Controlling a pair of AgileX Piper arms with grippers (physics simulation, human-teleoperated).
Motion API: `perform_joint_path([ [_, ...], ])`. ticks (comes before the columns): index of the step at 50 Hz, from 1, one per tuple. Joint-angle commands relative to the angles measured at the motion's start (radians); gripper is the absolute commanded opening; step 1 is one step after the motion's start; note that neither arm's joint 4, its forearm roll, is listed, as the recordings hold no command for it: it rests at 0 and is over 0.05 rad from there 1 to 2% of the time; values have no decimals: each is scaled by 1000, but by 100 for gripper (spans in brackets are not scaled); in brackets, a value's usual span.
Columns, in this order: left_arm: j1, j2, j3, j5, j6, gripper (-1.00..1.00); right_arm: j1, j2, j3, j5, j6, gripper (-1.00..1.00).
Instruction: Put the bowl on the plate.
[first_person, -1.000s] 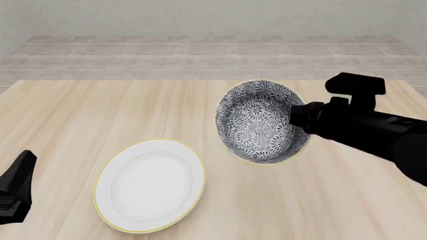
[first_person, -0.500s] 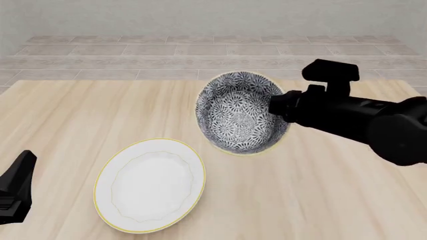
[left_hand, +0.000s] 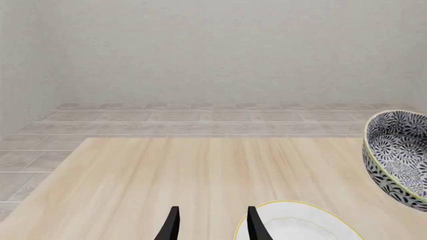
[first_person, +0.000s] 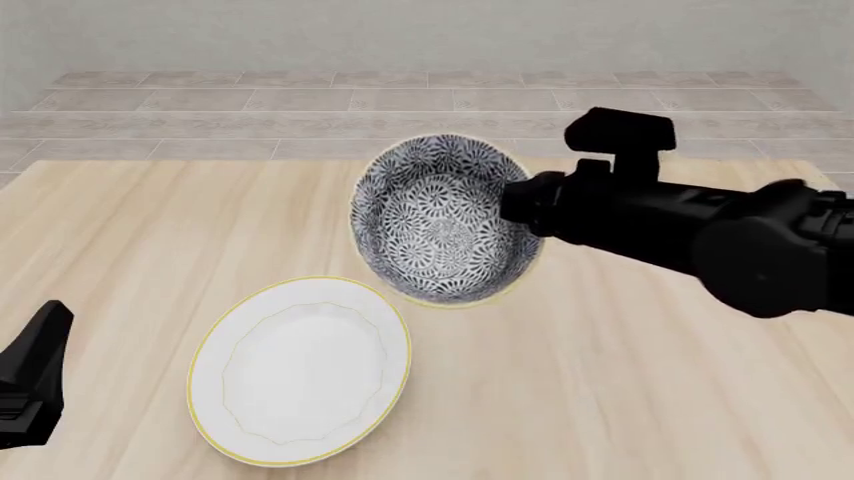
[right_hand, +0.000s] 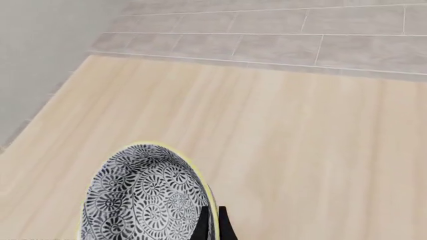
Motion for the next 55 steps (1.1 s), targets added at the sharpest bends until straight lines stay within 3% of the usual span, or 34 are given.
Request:
perform_joint_path([
  [1, 0, 0, 0, 0, 0, 100, 29, 22, -30, -11, 7, -100],
  [27, 0, 0, 0, 0, 0, 100, 75, 71, -42, -49, 15, -100],
  [55, 0, 0, 0, 0, 0, 100, 111, 114, -80, -30, 5, -100],
])
